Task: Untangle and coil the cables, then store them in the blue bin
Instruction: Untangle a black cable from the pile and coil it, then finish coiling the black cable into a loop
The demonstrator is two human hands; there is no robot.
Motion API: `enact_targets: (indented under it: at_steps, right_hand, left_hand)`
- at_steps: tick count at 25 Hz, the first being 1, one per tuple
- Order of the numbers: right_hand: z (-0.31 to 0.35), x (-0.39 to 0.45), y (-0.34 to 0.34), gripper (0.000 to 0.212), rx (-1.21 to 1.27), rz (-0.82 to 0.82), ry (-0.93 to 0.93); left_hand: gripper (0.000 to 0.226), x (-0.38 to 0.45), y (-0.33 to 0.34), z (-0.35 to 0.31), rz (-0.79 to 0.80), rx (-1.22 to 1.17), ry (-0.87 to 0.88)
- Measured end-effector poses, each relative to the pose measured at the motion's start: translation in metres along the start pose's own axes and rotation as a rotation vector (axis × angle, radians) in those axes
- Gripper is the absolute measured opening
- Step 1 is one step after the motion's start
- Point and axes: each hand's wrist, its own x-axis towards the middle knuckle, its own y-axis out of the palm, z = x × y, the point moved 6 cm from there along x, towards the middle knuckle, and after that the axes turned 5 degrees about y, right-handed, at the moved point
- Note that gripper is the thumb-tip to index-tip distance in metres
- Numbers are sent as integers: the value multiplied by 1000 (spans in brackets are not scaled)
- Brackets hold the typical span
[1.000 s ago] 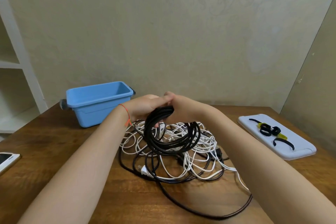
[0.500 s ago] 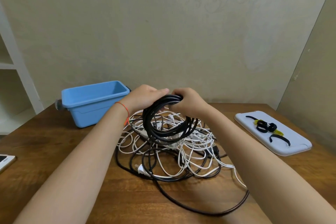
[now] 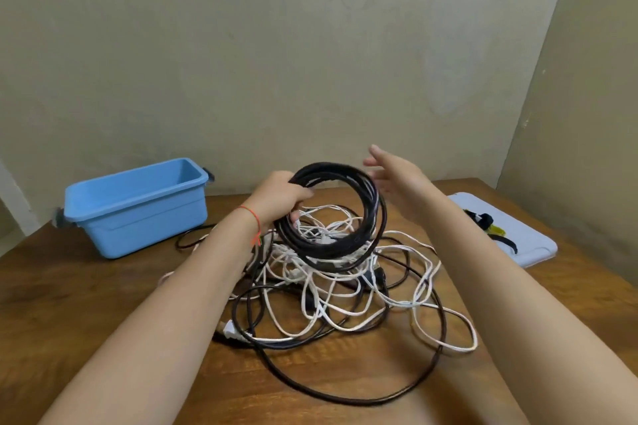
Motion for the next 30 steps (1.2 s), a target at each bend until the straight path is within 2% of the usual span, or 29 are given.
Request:
enact_targets:
  at_steps: [2, 3, 6, 9, 12, 14, 17, 20, 23, 26, 28, 30]
  right_hand:
    - [-19, 3, -66, 25, -453, -391, -89]
    - [-32, 2, -91, 22, -688, -490, -79]
    - [-81, -5, -147, 19, -1135, -541, 168]
    - [-107, -9, -171, 26, -1335, -551, 380]
    - [-109, -9, -175, 24, -1324, -567, 368]
    - [-108, -10, -176, 21, -1302, -574, 327]
    - [-101, -15, -170, 24, -1157, -586, 229]
    - [-77, -19, -150, 34, -898, -579, 39]
    - [-40, -16, -117, 35, -758, -498, -119]
    - [2, -22, -72, 28, -690, -448, -307]
    - [22, -28, -35, 27, -660, -375, -410]
    - [29, -30, 9, 28, -749, -241, -484]
  left_hand:
    - [17, 8, 35, 7, 65, -282, -104]
    - [18, 14, 50, 7, 76, -324, -125]
    - [25, 32, 93, 11, 49, -186, -103]
    - [27, 46, 120, 21, 46, -7, -94]
    - [29, 50, 136, 25, 68, 7, -127]
    - [27, 47, 144, 24, 78, -65, -171]
    - [23, 39, 151, 25, 138, -259, -306]
    - [20, 31, 148, 24, 230, -549, -446]
    - [23, 22, 130, 21, 220, -726, -470]
    - [28, 22, 90, 22, 18, -755, -343]
    - [23, 24, 50, 27, -233, -773, -219]
    - [19, 21, 7, 35, -470, -696, -131]
